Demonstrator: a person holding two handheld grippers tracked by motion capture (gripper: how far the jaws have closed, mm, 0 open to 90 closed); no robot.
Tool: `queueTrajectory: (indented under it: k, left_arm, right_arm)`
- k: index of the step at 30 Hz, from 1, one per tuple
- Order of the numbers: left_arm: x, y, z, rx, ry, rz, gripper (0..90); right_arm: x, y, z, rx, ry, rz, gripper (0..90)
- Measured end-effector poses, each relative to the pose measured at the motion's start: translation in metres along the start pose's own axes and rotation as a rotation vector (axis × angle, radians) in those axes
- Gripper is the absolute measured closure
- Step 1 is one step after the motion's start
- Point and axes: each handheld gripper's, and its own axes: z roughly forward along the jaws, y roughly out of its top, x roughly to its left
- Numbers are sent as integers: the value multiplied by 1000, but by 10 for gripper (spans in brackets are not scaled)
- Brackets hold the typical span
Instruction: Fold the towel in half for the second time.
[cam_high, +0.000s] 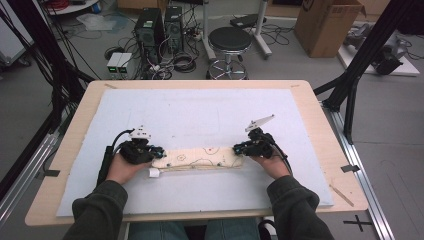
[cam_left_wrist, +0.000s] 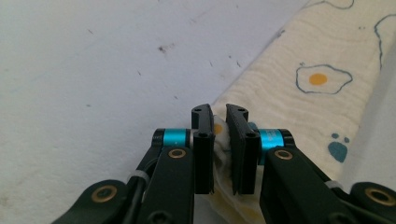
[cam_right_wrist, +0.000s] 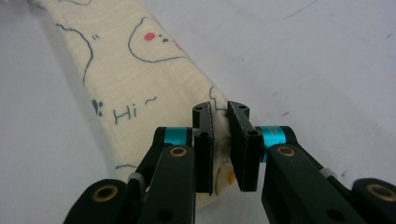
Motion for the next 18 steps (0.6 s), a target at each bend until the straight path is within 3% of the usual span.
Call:
queueTrajectory:
  k: [5, 7, 13, 18]
  left_arm:
    - [5, 11, -1, -19, 35, 4, 814]
    - [7, 15, 0, -49, 57, -9, 814]
    - [13, 27, 9, -58, 105, -20, 814]
    - [22, 37, 18, -53, 137, -27, 814]
  right_arm:
    - [-1, 14, -7, -12, -30, -17, 810]
    - [-5, 17, -9, -16, -43, -9, 810]
    - [-15, 25, -8, -37, -77, -4, 810]
    - [-26, 27, -6, -48, -92, 38, 810]
